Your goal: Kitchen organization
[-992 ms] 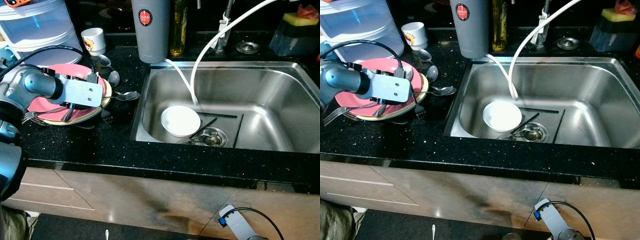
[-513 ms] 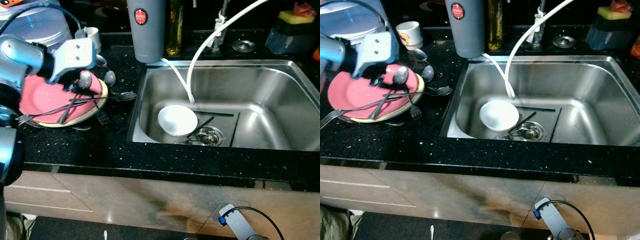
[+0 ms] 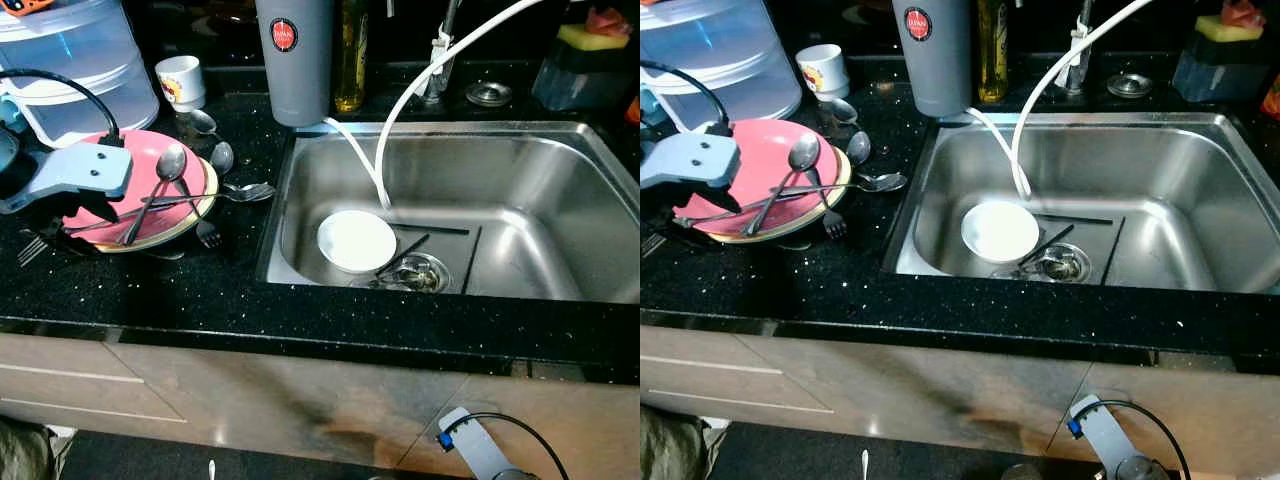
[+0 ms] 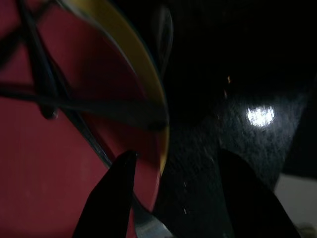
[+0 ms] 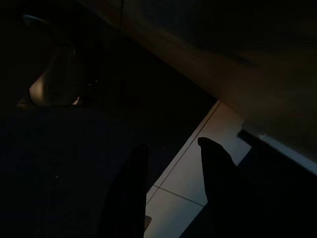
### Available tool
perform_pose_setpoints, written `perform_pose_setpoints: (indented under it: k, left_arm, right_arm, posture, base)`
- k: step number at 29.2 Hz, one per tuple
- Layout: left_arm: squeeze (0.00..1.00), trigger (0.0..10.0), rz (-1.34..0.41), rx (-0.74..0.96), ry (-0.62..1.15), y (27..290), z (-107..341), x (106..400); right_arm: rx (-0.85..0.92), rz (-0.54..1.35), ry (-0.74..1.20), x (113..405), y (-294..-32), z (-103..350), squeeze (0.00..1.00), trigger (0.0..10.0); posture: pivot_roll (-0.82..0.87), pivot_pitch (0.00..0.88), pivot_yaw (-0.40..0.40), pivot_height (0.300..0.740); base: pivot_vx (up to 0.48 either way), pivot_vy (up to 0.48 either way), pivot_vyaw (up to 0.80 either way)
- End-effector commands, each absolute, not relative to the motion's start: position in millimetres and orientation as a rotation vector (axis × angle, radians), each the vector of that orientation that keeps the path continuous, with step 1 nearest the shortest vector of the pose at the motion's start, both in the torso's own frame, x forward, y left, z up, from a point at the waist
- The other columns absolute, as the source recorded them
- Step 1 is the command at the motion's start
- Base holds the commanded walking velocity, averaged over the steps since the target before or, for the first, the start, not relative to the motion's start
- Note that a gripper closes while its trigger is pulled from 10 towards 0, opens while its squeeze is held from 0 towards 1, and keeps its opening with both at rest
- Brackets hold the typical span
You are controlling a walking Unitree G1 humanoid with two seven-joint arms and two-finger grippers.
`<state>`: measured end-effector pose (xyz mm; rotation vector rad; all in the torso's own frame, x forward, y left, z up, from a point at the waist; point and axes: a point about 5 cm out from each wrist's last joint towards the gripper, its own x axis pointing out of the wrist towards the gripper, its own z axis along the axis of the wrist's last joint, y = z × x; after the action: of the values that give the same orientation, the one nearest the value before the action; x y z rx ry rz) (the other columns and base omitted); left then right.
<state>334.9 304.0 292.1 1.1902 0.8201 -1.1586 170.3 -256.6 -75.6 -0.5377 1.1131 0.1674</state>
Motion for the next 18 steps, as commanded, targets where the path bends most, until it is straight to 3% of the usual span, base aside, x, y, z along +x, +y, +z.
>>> perform_pose_setpoints:
  k: [1,10,16,18]
  left_arm:
    - [0.00,10.0,-1.104,1.162,0.851,316,301,329]
    - [0.00,10.0,-0.805,0.930,0.698,304,305,355]
    - [0.00,10.0,-0.636,0.627,0.595,294,306,369]
    - [0.00,10.0,-0.532,0.450,0.531,289,308,375]
  right_arm:
    - [-0.523,0.165,1.123,167,-254,-78,0.00,10.0]
    - [-0.528,0.170,1.124,168,-253,-78,0.00,10.0]
    - [-0.527,0.169,1.122,168,-253,-78,0.00,10.0]
    - [-0.526,0.171,1.124,167,-253,-78,0.00,10.0]
  posture:
    - [-0.03,0.072,0.062,0.740]
    - [-0.03,0.069,0.061,0.740]
    - [-0.03,0.065,0.064,0.740]
    - [-0.03,0.064,0.062,0.740]
  base:
    - [0.000,0.000,0.00]
    - [0.000,0.000,0.00]
    - [0.000,0.000,0.00]
    - [0.000,0.000,0.00]
